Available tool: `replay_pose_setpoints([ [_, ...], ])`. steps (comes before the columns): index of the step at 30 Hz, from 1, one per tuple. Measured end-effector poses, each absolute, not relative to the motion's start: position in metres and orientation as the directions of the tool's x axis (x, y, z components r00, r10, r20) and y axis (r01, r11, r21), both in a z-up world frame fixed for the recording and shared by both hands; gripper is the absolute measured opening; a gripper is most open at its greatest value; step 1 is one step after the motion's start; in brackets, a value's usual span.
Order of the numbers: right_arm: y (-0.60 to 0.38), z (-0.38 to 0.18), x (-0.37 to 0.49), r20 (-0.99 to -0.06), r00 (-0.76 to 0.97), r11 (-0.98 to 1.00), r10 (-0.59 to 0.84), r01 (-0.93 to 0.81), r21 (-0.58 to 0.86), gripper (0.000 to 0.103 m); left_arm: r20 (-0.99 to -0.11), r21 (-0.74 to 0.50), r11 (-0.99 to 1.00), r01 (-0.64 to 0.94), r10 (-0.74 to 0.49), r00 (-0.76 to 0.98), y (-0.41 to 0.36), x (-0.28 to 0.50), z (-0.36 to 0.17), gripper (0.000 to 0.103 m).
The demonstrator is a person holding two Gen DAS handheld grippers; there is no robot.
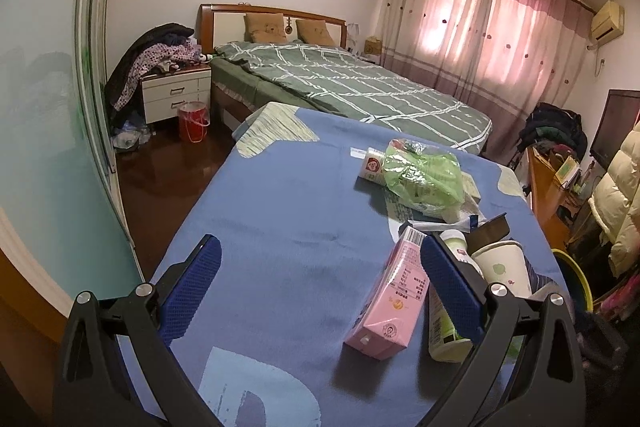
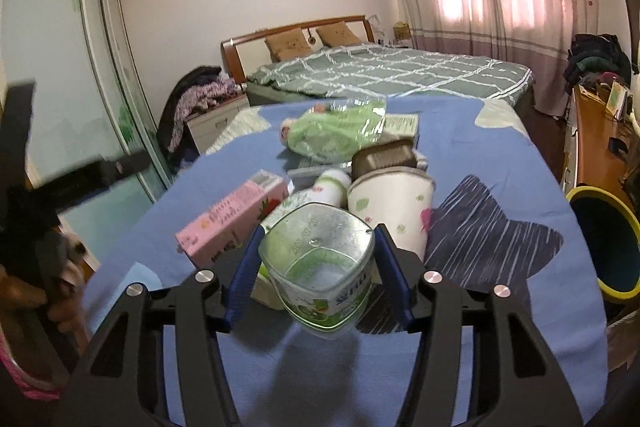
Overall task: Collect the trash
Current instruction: 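Carry the clear cup to the bin and drop it from the right tool, then grasp the pink carton with the left tool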
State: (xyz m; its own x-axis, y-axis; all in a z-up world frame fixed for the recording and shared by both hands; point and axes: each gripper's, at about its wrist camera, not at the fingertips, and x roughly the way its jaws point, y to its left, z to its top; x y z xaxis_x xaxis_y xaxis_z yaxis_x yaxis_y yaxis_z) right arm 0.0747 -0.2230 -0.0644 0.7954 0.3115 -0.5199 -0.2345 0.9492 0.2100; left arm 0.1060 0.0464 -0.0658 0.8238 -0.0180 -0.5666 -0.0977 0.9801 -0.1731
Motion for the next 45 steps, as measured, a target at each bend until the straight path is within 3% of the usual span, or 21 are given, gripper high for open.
replay_pose_setpoints([
  [6, -0.260, -0.046, 0.072, -0.469, 0.849, 0.962, 0.242, -0.149, 0.228, 0.053, -0.574, -0.161, 0.983, -0.085, -0.023, 0.819, 0.039, 0.108, -0.067, 0.098],
  [14, -0.372, -0.047, 0.088, -0.458, 0.885, 0.952, -0.087, 0.210, 0.224, 0.053, -0.578, -0.152, 0.986, -0.061, -0.039, 0.815, 0.028, 0.113, -0.068, 0.098],
  [20, -0.460, -0.070, 0.110, -0.522, 0.794, 0.849, -0.311, 0.479, 0.223, 0.053, -0.582, -0.145, 0.988, -0.045, -0.049, 0.811, 0.019, 0.118, -0.071, 0.098],
  [29, -0.514, -0.110, 0.140, -0.616, 0.669, 0.718, -0.416, 0.657, 0.229, 0.057, -0.595, -0.120, 0.993, 0.000, -0.072, 0.800, 0.003, 0.124, -0.077, 0.098],
  [31, -0.510, -0.116, 0.137, -0.613, 0.666, 0.712, -0.425, 0.664, 0.228, 0.065, -0.599, -0.120, 0.993, 0.004, -0.076, 0.797, 0.001, 0.126, -0.079, 0.098],
  [41, -0.494, -0.110, 0.140, -0.579, 0.669, 0.739, -0.465, 0.654, 0.163, 0.073, -0.627, -0.106, 0.994, 0.024, -0.085, 0.774, -0.002, 0.136, -0.097, 0.098],
  [45, -0.492, -0.109, 0.141, -0.580, 0.670, 0.740, -0.464, 0.653, 0.162, 0.074, -0.649, -0.083, 0.996, 0.040, -0.085, 0.756, -0.001, 0.137, -0.107, 0.090],
])
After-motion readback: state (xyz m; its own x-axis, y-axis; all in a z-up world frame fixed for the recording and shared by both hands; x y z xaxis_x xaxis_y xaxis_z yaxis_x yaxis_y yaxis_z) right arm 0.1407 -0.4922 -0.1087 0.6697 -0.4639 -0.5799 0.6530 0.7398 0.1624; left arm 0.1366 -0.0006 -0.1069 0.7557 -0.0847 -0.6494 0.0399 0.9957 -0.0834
